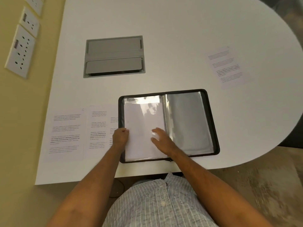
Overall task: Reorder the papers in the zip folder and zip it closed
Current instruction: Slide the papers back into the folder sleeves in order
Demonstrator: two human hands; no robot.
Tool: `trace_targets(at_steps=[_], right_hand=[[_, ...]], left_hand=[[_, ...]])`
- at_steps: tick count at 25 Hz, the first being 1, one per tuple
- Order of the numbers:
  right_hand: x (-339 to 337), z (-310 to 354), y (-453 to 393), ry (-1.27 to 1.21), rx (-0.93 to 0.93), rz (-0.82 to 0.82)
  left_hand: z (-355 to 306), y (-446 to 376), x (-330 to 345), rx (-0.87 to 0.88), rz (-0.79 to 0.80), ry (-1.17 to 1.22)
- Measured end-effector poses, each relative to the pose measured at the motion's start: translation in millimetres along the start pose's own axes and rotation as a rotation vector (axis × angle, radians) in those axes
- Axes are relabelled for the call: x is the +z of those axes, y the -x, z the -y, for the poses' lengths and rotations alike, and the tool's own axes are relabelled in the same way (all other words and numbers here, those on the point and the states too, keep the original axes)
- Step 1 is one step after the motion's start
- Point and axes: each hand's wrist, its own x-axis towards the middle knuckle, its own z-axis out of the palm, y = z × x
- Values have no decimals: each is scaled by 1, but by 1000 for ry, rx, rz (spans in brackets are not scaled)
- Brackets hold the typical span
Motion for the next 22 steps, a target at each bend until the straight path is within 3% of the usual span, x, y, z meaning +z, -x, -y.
trace_targets(at_steps=[3,5,8,11,14,19,22], right_hand=[[-22,-45,6,62,62,-297],[-42,-70,8,107,160,-406],[-65,-100,13,262,288,-394],[-79,-117,14,356,277,-373],[-94,-120,9,363,224,-445],[-148,-125,-19,62,143,-589],[-209,-128,-59,9,90,-644]], left_hand=[[-3,8,9,13,-182,-105],[-7,15,26,138,-218,-219],[-11,21,70,464,13,-295],[-31,26,123,587,202,-407],[-62,31,165,680,294,-517],[-104,21,212,731,201,-699],[-127,14,240,722,123,-803]])
